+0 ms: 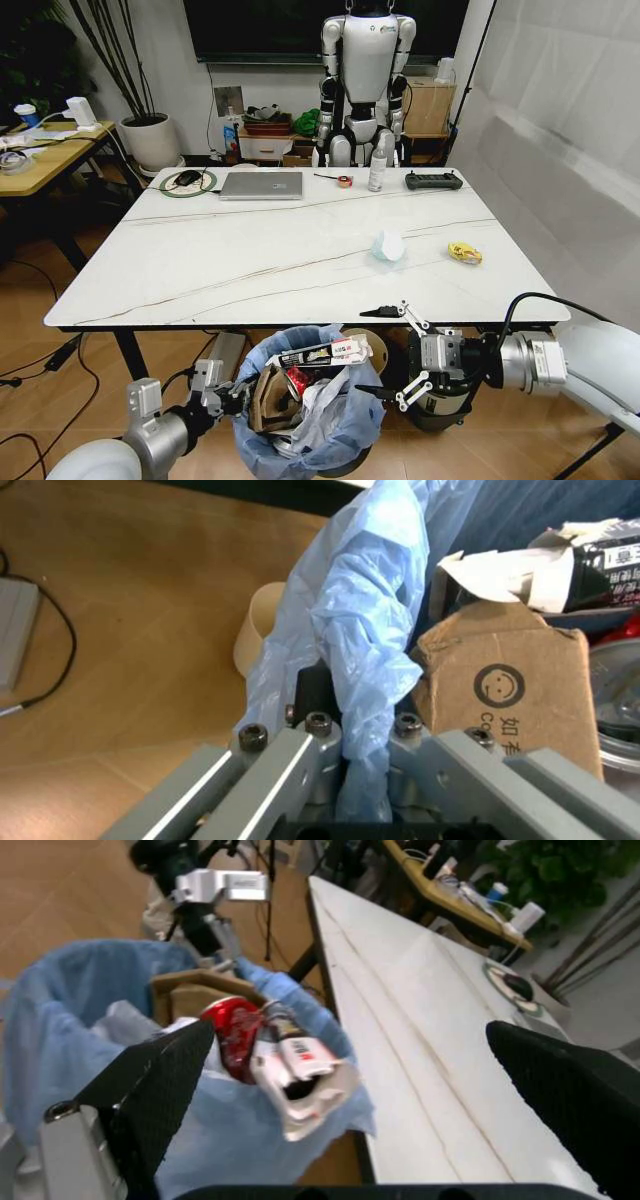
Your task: Pick up the trash bin and place the trash from the table into it.
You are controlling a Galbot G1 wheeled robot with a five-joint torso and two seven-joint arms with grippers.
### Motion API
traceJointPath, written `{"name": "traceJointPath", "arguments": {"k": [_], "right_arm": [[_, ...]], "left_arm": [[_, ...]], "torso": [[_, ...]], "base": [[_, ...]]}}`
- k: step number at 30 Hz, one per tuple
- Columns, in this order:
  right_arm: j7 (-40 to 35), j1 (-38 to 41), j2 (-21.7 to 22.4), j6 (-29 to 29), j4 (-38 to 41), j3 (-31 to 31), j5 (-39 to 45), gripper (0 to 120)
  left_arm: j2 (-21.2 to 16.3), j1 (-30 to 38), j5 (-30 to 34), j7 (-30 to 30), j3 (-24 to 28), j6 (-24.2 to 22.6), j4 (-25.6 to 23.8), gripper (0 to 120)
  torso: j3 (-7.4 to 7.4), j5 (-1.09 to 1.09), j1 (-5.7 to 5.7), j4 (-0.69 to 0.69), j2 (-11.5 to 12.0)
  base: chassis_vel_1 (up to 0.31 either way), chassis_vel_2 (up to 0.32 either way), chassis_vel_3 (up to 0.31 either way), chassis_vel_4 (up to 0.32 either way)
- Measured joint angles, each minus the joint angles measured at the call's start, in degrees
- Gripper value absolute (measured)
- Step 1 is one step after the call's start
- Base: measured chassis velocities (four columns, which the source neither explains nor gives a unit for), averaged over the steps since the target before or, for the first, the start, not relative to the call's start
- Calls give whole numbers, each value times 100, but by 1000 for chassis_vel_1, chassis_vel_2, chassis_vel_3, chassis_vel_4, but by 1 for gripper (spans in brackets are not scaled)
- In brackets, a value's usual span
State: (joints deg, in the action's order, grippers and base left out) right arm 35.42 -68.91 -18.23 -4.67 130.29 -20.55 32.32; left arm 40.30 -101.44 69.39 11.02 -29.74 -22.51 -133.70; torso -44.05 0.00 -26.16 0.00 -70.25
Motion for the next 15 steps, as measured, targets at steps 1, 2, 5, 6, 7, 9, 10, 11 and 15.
{"name": "traceJointPath", "arguments": {"k": [1, 2, 5, 6, 7, 9, 10, 11, 15], "right_arm": [[-71, 50, -43, 9, -53, -40, 89, 100], [-141, 95, -91, 18, -93, -71, 154, 100], [-229, 159, -158, 32, -147, -112, 235, 100], [-268, 184, -192, 36, -180, -139, 273, 100], [-292, 189, -218, 36, -205, -164, 300, 100], [-303, 176, -247, 33, -244, -204, 321, 100], [-303, 176, -247, 33, -244, -204, 321, 100], [-303, 164, -259, 29, -256, -217, 323, 100], [-306, 131, -334, 23, -308, -220, 314, 100]], "left_arm": [[18, -24, 89, 49, 4, 0, -3, 0], [35, -41, 178, 111, 11, 0, -7, 0], [61, -63, 204, 134, 17, 1, 3, 0], [76, -68, 219, 149, 21, 5, 9, 0], [91, -69, 248, 158, 23, 9, 9, 0], [111, -67, 309, 169, 21, 18, -3, 0], [111, -67, 309, 169, 21, 18, -3, 0], [114, -68, 339, 172, 16, 22, -13, 0], [113, -85, 271, 162, -18, 23, -20, 0]], "torso": [[0, 0, 0, 0, 0], [0, 0, 0, 0, 0], [0, 1, 0, 0, 0], [0, 1, 0, 0, 0], [0, 0, 0, 0, 0], [0, 0, 0, 0, 0], [0, 0, 0, 0, 0], [0, 1, 0, 0, 0], [0, 1, 0, 0, 0]], "base": [[0, 0, 0, 0], [0, 0, 0, 0], [0, 0, 0, 0], [0, 0, 0, 0], [0, 0, 0, 0], [0, 0, 0, 0], [0, 0, 0, 0], [0, 0, 0, 0], [0, 0, 0, 0]]}}
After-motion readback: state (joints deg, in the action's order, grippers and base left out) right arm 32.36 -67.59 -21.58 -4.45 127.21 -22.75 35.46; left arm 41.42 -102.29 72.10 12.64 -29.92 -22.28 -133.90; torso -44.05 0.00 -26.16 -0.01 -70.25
